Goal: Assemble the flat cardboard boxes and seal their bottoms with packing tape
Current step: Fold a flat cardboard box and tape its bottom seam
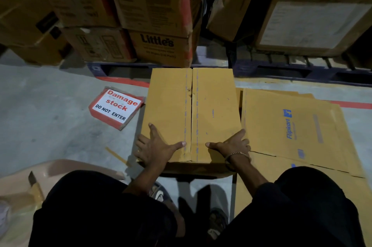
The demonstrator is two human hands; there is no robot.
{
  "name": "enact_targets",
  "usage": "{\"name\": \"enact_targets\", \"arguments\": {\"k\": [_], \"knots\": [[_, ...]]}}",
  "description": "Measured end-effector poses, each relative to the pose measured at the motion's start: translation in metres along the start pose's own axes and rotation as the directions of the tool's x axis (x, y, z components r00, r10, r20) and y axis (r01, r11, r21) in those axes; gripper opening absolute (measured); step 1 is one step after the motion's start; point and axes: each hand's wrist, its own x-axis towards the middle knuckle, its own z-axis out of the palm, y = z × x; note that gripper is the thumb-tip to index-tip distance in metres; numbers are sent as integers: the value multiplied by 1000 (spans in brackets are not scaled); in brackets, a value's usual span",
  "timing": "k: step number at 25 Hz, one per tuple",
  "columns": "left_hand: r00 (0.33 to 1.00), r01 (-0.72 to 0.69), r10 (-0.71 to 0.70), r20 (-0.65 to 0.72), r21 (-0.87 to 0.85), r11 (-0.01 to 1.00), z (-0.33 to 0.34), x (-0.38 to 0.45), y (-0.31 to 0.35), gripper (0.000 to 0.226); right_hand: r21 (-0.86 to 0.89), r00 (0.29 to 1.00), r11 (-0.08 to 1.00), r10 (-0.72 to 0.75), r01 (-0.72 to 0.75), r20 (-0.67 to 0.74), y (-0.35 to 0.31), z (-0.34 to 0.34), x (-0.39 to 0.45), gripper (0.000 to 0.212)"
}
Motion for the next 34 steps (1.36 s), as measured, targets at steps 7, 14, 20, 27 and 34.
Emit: {"name": "enact_targets", "arguments": {"k": [7, 14, 20, 27, 34], "knots": [[998, -24, 23, 58, 9, 1000, -10, -7, 3, 154, -18, 998, 998, 56, -56, -7, -16, -2, -13, 159], [966, -149, 189, 177, -217, 965, -58, -30, 7, 104, 55, 990, 992, -120, 116, 77, -40, -29, -42, 106], [916, -398, 369, -159, -471, 787, -161, -72, -59, 33, 119, 828, 820, -558, 561, -59, -131, -8, -172, 76], [830, -287, 109, -548, -252, 924, -186, -93, -298, 37, -28, 417, 425, -869, 905, 268, -227, 149, -354, 52], [901, -276, 161, -403, -248, 929, -152, -85, -372, 74, -283, 384, 259, -629, 923, 676, -220, 244, -360, 70]]}}
